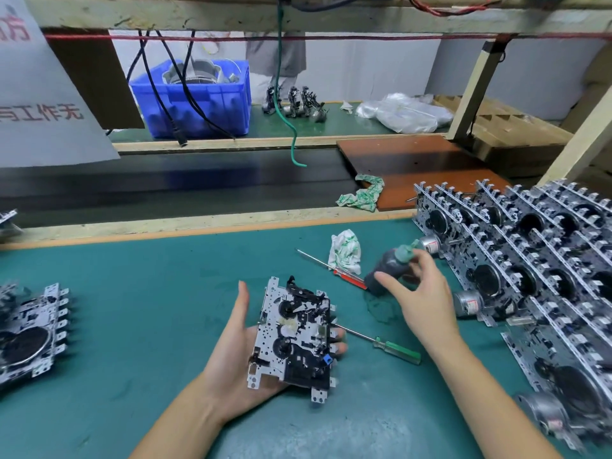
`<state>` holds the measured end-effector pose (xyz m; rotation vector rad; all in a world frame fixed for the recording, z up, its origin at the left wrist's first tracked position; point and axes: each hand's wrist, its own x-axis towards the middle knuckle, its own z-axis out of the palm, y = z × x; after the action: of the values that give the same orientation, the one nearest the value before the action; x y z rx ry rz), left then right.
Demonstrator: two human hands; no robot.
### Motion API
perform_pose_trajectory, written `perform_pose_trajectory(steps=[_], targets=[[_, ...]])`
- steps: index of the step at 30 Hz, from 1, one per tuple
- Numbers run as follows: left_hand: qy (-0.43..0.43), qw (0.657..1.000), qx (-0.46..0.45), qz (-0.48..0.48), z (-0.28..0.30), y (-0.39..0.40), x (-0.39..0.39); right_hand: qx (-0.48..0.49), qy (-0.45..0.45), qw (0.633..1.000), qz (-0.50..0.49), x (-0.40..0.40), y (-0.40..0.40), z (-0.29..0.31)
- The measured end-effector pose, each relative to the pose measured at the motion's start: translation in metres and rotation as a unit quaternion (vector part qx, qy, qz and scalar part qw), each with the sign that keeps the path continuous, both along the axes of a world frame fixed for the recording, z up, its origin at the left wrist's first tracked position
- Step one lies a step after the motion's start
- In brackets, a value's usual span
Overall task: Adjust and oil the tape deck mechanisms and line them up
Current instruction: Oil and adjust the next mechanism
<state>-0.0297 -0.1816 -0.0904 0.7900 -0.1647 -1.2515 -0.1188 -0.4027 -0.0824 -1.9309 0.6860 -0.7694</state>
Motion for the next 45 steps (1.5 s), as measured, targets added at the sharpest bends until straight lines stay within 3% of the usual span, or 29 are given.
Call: perform_pose_trajectory(steps=[6,10,12,14,16,18,20,23,25,28,31,32,33,34,36,37,39,43,45], targets=[[-0.02,0.999,0.024,-0.033,0.01,0.007,0.003,-0.081,0.03,0.995,-0.041,-0.003,-0.002,0.001],[-0.038,0.995,0.079,-0.045,0.007,0.011,0.008,-0.107,0.125,0.986,-0.041,-0.005,-0.003,0.0],[-0.054,0.992,0.101,-0.05,0.007,0.011,0.011,-0.187,0.057,0.977,-0.079,-0.008,0.006,0.008],[-0.077,0.987,0.131,-0.045,0.009,0.012,0.014,-0.346,-0.096,0.931,-0.071,-0.015,0.016,0.022],[-0.106,0.982,0.146,-0.056,0.012,0.016,0.016,-0.418,-0.128,0.897,0.067,-0.027,0.024,0.029],[-0.155,0.969,0.176,-0.079,0.018,0.02,0.014,-0.455,-0.014,0.866,0.208,-0.036,0.037,0.029],[-0.195,0.953,0.203,-0.113,0.027,0.021,0.008,-0.518,0.098,0.809,0.259,-0.042,0.044,0.022],[-0.301,0.92,0.215,-0.13,0.023,0.019,0.008,-0.562,0.133,0.767,0.28,-0.046,0.048,0.013],[-0.341,0.899,0.241,-0.132,0.02,0.019,0.01,-0.563,0.125,0.768,0.279,-0.047,0.046,0.01],[-0.26,0.933,0.201,-0.149,0.022,0.017,0.01,-0.539,0.124,0.791,0.26,-0.052,0.043,0.002],[-0.269,0.937,0.213,-0.071,0.023,0.018,0.017,-0.473,0.106,0.846,0.221,-0.056,0.041,-0.003],[-0.317,0.916,0.246,-0.015,0.024,0.02,0.017,-0.454,0.098,0.862,0.203,-0.056,0.042,-0.005],[-0.408,0.864,0.292,0.032,0.025,0.023,0.016,-0.441,0.095,0.873,0.186,-0.056,0.043,-0.007],[-0.519,0.779,0.346,0.063,0.027,0.028,0.012,-0.435,0.097,0.879,0.169,-0.056,0.046,-0.009],[-0.689,0.582,0.43,0.03,0.026,0.036,-0.004,-0.444,0.101,0.879,0.145,-0.054,0.051,-0.013],[-0.729,0.515,0.45,-0.004,0.022,0.039,-0.015,-0.453,0.098,0.875,0.14,-0.054,0.053,-0.015],[-0.759,0.459,0.46,-0.046,0.015,0.038,-0.033,-0.473,0.091,0.865,0.141,-0.053,0.052,-0.016],[-0.769,0.443,0.461,0.014,0.012,0.031,-0.041,-0.504,0.087,0.845,0.155,-0.054,0.045,-0.016],[-0.797,0.418,0.434,0.054,0.014,0.027,-0.041,-0.512,0.076,0.842,0.154,-0.052,0.042,-0.017]])
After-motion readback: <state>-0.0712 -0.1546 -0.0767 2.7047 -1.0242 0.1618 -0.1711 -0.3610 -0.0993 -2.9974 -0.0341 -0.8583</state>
